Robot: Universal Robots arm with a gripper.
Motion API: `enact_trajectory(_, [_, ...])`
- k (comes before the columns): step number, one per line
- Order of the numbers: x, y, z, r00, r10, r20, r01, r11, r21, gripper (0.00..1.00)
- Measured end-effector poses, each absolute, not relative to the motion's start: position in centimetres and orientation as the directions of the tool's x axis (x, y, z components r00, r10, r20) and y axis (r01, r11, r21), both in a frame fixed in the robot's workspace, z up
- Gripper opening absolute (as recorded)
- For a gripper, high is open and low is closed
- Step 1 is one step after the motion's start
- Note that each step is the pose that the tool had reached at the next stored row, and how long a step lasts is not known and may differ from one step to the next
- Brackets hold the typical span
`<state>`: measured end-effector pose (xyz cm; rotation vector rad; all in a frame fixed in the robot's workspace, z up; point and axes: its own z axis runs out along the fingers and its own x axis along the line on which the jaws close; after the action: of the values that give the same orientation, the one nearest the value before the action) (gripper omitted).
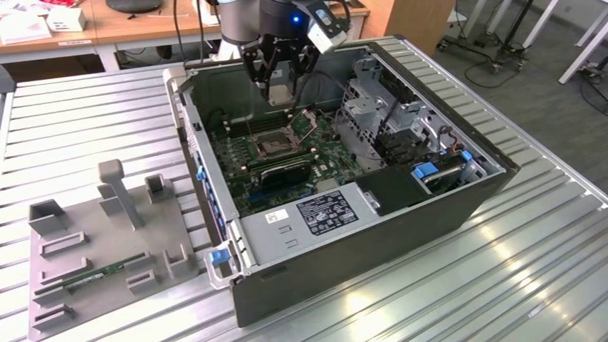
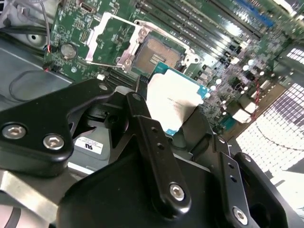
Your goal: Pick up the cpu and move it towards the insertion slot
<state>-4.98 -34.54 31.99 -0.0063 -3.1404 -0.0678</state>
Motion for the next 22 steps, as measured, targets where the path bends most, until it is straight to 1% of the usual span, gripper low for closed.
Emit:
enact_trajectory(8, [-5.0,-34.0,31.0,-1.000,0.004,0.001,0.004,0.999,0.043,0.54])
enact_trajectory(22, [-5.0,-33.9,30.8,-1.000,0.004,0.001,0.004,0.999,0.043,0.54])
